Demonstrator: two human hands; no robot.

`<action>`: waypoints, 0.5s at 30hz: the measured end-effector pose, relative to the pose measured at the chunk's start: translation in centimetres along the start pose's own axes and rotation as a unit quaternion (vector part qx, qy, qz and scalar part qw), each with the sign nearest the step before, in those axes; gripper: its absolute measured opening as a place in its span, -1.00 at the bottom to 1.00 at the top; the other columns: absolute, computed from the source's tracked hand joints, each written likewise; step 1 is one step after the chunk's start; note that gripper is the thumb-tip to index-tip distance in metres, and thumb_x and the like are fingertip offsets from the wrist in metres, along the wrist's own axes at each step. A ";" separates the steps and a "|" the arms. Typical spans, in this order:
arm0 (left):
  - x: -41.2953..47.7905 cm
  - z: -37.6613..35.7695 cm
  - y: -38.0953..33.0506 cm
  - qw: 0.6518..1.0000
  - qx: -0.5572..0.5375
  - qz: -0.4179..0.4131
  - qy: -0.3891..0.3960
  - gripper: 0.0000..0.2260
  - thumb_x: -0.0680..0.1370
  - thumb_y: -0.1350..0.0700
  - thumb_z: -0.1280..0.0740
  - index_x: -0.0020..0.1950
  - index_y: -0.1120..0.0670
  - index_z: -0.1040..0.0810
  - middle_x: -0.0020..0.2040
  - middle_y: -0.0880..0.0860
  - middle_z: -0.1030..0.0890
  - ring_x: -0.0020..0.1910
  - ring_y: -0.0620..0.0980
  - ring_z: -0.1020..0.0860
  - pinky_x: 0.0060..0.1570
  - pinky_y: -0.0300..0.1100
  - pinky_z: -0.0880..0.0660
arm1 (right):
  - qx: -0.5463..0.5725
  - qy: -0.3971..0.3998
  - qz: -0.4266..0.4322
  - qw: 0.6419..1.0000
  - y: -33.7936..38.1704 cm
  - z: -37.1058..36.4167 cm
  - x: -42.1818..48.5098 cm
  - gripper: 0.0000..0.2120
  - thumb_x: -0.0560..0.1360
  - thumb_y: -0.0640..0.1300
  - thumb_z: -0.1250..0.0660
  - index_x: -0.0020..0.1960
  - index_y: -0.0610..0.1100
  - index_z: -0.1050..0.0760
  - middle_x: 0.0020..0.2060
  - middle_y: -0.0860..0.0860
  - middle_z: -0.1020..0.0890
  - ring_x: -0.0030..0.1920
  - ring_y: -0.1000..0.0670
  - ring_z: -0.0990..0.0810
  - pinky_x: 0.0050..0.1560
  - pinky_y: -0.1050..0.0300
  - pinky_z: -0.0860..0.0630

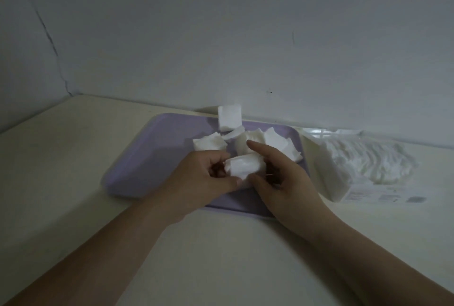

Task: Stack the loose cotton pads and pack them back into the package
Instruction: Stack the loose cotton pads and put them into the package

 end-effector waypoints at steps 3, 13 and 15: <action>0.1 -0.1 -0.1 0.999 -0.026 0.001 0.020 -0.73 0.39 0.06 -0.57 0.07 0.05 -0.71 0.00 0.27 -0.70 -0.09 0.07 -0.62 0.14 0.17 -0.57 | -0.043 -0.009 0.051 0.998 0.7 -0.3 -0.3 -0.45 0.52 -0.38 -0.40 0.36 0.11 -0.54 0.25 0.17 -0.62 0.27 0.27 -0.55 0.29 0.38 -0.45; 0.4 0.8 0.7 0.991 -0.106 0.082 -0.016 -0.80 0.53 0.36 -0.39 0.08 0.15 -0.68 -0.39 0.05 -0.51 -0.49 -0.13 -0.40 -0.50 -0.28 -0.25 | -0.058 -0.002 0.006 0.998 0.2 -0.1 -0.1 -0.59 0.54 -0.31 -0.42 0.31 0.03 -0.62 0.15 0.16 -0.67 0.16 0.23 -0.60 0.16 0.54 -0.40; 0.3 1.0 0.4 0.989 -0.125 0.072 -0.043 -0.82 0.53 0.36 -0.38 0.04 0.12 -0.64 -0.34 0.08 -0.54 -0.47 -0.08 -0.43 -0.51 -0.26 -0.23 | -0.035 -0.011 -0.030 0.999 -0.1 0.3 -0.1 -0.62 0.54 -0.23 -0.45 0.30 0.06 -0.61 0.06 0.23 -0.69 0.09 0.24 -0.64 0.14 0.49 -0.47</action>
Point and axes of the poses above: each hand's wrist, its own x-axis towards the middle knuckle, its own z-axis out of the back of the hand, y = z × x, the point moved 6 cm from there along x, towards the middle knuckle
